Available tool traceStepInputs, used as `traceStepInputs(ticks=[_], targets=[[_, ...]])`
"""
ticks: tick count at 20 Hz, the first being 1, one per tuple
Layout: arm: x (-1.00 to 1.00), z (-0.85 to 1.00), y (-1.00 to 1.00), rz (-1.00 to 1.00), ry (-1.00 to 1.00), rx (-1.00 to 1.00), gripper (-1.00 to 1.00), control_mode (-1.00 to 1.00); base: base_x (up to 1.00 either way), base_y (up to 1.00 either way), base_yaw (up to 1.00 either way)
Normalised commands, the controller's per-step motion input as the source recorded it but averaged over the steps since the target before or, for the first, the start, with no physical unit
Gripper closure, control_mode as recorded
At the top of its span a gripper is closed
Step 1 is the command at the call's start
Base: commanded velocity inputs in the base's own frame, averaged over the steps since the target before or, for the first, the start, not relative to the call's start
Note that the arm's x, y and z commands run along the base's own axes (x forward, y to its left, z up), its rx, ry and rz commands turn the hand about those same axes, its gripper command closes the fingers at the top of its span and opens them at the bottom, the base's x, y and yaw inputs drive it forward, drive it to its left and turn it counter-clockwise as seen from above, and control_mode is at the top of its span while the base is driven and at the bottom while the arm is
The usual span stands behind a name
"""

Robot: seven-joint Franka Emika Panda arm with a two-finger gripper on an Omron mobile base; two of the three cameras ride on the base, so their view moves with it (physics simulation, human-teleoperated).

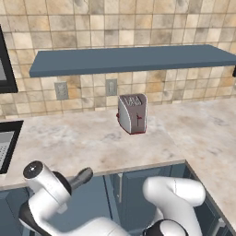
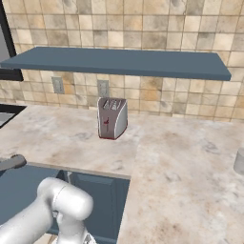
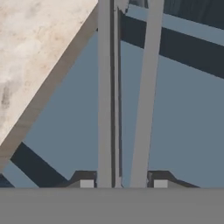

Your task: Take the tongs from the drawer on the left and place them on the dining counter next to the tray containing the kebab skewer.

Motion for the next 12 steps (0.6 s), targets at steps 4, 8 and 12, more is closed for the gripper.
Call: traceStepInputs(ticks=[4, 8, 12], targets=[[0.00, 0.35, -0.51, 0.07, -0.07, 0.05, 1.00, -1.00, 0.00, 0.00, 0.00], [0.18, 0.40, -0.25, 0.03, 0.00, 0.04, 1.00, -1.00, 0.00, 0.00, 0.00], [0.26, 0.25, -0.01, 0.01, 0.00, 0.01, 1.00, -1.00, 0.00, 0.00, 0.00]])
